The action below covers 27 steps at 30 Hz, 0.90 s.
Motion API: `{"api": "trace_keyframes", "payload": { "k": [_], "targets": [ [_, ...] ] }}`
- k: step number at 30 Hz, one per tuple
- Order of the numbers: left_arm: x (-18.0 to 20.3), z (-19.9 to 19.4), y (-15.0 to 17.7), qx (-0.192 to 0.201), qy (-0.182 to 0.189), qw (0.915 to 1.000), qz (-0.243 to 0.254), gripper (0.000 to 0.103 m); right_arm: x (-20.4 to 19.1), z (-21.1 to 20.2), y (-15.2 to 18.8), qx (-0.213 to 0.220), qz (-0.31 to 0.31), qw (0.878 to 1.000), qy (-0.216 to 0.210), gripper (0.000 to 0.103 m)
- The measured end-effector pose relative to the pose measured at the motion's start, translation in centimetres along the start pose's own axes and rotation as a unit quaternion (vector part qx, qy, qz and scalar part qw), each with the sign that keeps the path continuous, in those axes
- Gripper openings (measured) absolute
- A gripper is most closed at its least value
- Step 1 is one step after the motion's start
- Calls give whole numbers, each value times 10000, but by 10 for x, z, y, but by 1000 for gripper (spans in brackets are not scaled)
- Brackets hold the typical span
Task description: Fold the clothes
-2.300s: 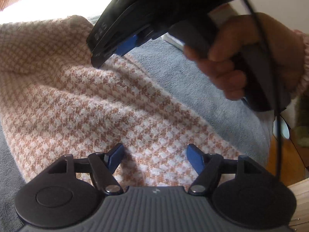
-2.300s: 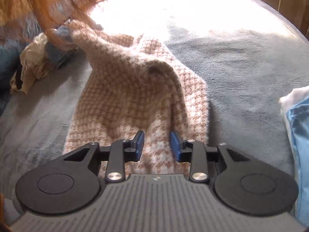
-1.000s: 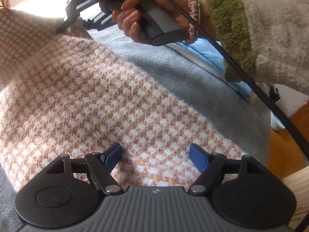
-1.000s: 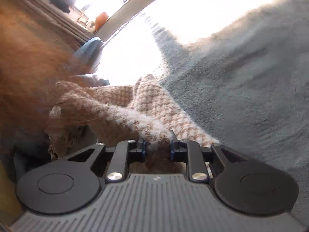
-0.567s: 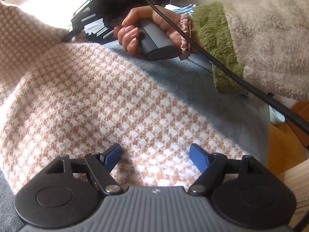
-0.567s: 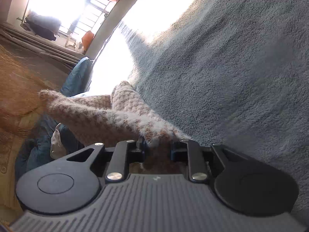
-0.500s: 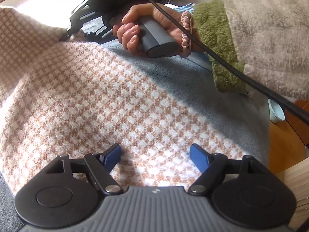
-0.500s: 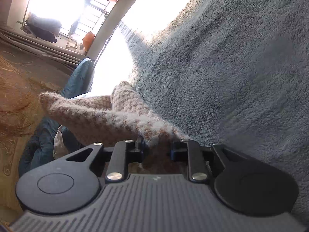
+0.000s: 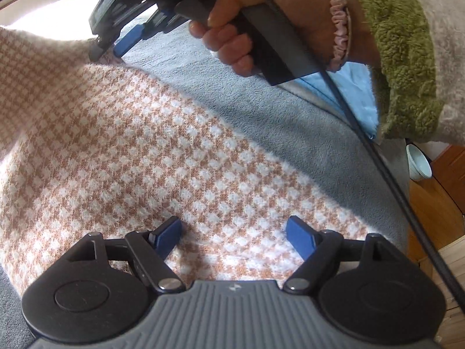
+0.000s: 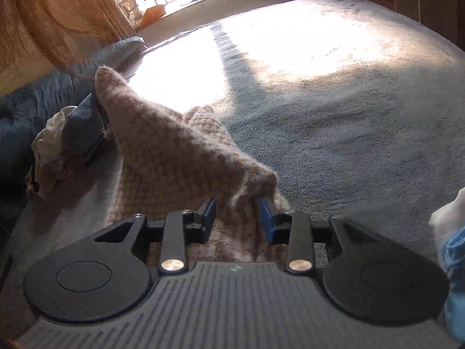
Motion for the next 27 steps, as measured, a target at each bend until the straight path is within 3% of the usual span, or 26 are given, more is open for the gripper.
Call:
{"api": "trace_keyframes", "payload": {
  "k": [2, 4, 8, 12, 15, 18, 20, 22, 24, 26, 27],
  "targets": [
    [-1, 6, 0, -8, -13, 10000, 10, 80, 2, 8, -4, -14, -2, 10000, 73, 10],
    [-2, 8, -1, -7, -22, 10000, 9, 80, 3, 9, -6, 66, -16, 9999, 148, 6],
    [-3, 10, -3, 15, -38, 10000, 22, 80, 29, 9, -4, 260, 455, 9984, 214, 3],
    [-4, 11, -4, 21, -46, 10000, 30, 80, 70, 26, 7, 59, 962, 9933, 642, 0],
    [-5, 12, -6, 13, -49, 10000, 26, 80, 78, 5, 6, 321, 1075, 9918, 609, 0],
    [-4, 12, -6, 13, -63, 10000, 29, 80, 46, -27, 0, 685, 319, 9961, 460, 2],
    [-5, 13, -7, 7, -70, 10000, 33, 80, 12, -34, -1, 704, -502, 9957, 325, 2],
    [-5, 14, -8, -3, -87, 10000, 37, 80, -22, -26, 4, 502, -1432, 9883, 131, 2],
    [-4, 15, -10, 16, -112, 9999, 46, 80, -35, -5, 13, 176, -2111, 9767, 341, 0],
    [-4, 16, -11, 43, -137, 9999, 57, 80, -18, 26, 26, -319, -2303, 9691, 819, 0],
    [-4, 16, -11, 55, -148, 9999, 58, 80, -6, 33, 31, -354, -2196, 9720, 758, 0]
  ]
}}
Point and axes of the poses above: each gripper's, at about its wrist camera, not at the fingertips, and z roughly the way its jaws point, x to its right, y to its underside, the point moved 5 cm from there along z, roughly the way its jaws point, and after that the axes turned 9 degrees about -x, right-handed, at the moved point
